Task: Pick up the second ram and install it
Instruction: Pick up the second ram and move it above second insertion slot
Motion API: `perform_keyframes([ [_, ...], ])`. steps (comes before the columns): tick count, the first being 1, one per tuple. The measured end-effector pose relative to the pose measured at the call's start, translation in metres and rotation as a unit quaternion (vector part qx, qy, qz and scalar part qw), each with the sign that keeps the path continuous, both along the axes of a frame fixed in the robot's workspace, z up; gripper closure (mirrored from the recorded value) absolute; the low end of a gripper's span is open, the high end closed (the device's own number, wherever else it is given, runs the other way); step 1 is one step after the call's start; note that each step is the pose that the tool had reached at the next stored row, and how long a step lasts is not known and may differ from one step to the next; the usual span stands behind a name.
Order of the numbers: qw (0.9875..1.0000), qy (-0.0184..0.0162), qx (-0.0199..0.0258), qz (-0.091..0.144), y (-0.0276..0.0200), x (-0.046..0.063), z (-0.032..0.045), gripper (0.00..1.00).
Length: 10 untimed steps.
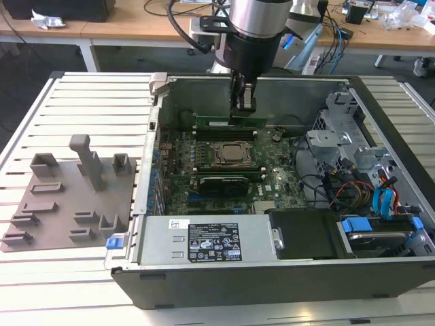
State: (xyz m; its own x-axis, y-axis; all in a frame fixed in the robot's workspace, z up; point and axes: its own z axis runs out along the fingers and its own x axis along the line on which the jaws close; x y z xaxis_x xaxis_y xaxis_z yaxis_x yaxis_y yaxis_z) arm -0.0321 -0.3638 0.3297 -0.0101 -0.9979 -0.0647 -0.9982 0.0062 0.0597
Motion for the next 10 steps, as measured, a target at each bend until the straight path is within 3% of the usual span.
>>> perform_keyframes([
  [3,1.0,0.0011,0.0,0.0,-0.0024,0.0106,-0.0039,0.87],
  [5,1.0,0.0011,0.0,0.0,-0.0054,0.0115,-0.0054,0.87],
  [10,1.0,0.0012,-0.0001,0.0,-0.0059,0.0115,-0.0054,0.87],
])
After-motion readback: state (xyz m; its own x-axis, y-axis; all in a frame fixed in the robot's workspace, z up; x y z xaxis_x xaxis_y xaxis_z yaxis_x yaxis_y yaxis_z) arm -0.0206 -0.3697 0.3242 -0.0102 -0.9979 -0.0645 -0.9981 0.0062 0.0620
